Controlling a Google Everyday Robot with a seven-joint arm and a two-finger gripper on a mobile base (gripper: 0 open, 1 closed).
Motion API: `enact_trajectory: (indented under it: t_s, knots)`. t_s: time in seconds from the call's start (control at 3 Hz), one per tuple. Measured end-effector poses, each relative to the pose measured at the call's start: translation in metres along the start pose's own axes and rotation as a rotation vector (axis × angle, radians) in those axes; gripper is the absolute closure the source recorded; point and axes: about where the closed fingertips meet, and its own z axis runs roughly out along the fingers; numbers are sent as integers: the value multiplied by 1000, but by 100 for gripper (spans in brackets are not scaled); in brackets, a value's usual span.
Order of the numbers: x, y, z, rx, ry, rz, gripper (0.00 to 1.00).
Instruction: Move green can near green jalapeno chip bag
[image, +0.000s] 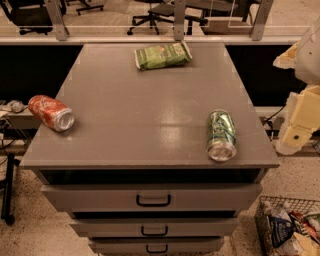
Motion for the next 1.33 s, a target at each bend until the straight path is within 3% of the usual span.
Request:
enact_trajectory:
  t_s: [0.33,0.67,1.33]
  knots:
    - [0,0,0,0,0,0,0]
    - [-8,-2,12,8,-16,88,0]
    - [-47,-8,67,25,-12,340,0]
